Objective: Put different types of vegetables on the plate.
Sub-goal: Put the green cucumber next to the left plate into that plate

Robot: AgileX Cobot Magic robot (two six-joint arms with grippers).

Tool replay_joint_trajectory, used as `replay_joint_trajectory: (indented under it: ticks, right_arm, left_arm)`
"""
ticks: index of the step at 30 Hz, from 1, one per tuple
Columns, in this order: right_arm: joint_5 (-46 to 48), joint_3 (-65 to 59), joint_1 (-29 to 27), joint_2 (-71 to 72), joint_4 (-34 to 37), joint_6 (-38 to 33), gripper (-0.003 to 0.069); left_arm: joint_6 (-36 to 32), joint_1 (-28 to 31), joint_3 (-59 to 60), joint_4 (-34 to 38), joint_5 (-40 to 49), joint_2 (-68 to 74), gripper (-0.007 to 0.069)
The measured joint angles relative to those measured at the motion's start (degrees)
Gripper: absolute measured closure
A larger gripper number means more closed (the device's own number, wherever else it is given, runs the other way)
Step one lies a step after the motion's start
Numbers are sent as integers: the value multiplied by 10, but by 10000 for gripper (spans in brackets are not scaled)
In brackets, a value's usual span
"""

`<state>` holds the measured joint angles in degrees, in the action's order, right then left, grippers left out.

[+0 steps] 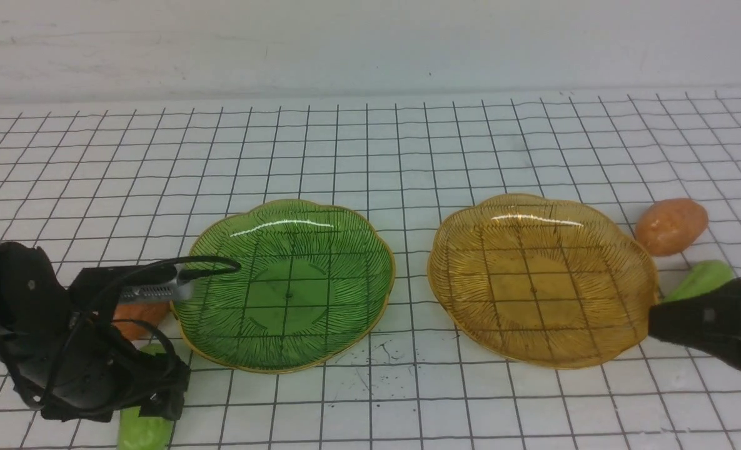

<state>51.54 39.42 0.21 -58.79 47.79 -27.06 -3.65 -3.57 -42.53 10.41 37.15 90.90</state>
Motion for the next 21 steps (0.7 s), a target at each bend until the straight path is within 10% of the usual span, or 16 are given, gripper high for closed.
replay_joint_trajectory:
  ticks: [10, 21]
  right_arm:
    - [33, 122, -46, -103, -91, 51, 674]
    - [21, 203, -135, -189, -248, 162, 669]
  left_arm:
    - [-2, -20, -61, -8, 127, -66, 244]
    - [-68, -137, -162, 29, -13, -70, 244]
